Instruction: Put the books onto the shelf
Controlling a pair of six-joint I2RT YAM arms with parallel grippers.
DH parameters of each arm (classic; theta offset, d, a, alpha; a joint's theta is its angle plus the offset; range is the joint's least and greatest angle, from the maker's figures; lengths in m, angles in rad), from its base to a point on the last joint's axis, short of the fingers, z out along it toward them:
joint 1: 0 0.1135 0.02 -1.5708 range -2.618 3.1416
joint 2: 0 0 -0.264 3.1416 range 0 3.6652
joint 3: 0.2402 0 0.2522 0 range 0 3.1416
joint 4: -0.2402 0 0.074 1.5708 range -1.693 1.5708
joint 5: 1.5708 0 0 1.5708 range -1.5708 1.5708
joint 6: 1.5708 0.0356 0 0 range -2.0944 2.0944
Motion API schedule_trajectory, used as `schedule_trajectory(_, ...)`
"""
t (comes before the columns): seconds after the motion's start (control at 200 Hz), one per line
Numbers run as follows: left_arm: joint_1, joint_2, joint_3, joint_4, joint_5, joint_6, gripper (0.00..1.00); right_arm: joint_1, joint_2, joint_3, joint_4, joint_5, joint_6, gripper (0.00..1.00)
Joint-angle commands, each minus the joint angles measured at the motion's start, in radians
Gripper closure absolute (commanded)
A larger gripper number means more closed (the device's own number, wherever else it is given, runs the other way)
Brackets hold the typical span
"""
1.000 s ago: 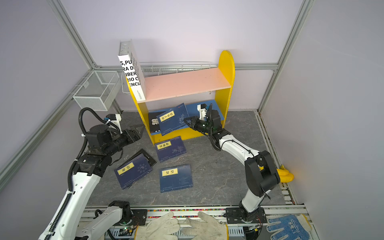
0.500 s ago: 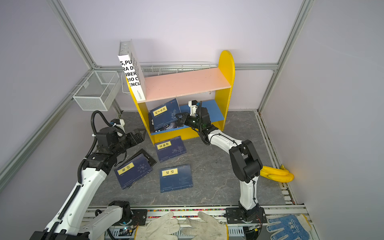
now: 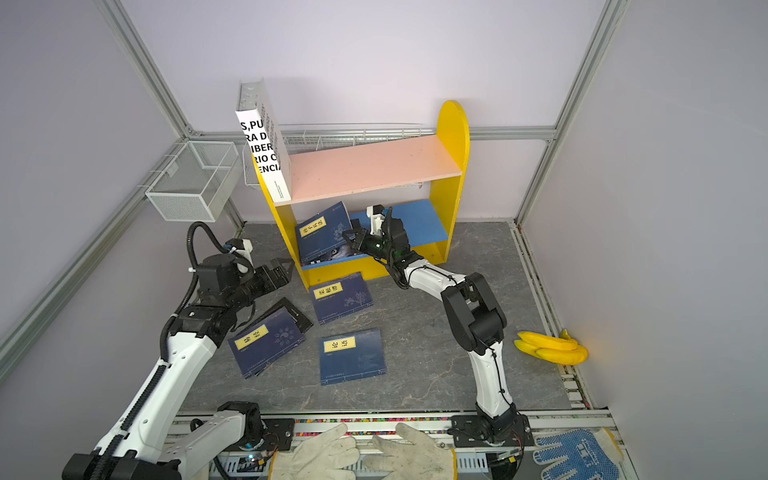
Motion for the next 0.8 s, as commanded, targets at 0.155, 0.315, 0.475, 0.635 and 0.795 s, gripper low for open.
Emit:
schedule_trajectory(0.155, 0.006, 0.063, -0.018, 0.096, 0.013, -0.007, 0.02, 0.016, 0.032, 0.02, 0.084, 0.001, 0.041, 0.87)
schedule_trajectory(0.315, 0.006, 0.099, -0.037, 0.155, -0.01, -0.028, 0.01, 0.025, 0.049, 0.023, 0.075, -0.007, 0.054, 0.87)
schedule_trajectory(0.475, 0.006, 0.141, -0.048, 0.22, -0.048, -0.053, 0.01, 0.029, 0.055, 0.016, 0.062, -0.011, 0.053, 0.87)
schedule_trajectory(0.635, 0.006, 0.189, -0.039, 0.269, -0.083, -0.085, 0.01, 0.029, 0.055, 0.018, 0.037, -0.033, 0.044, 0.88)
schedule_trajectory(0.795, 0.006, 0.226, -0.027, 0.295, -0.075, -0.095, 0.01, 0.025, 0.046, 0.016, 0.014, -0.057, 0.038, 0.88)
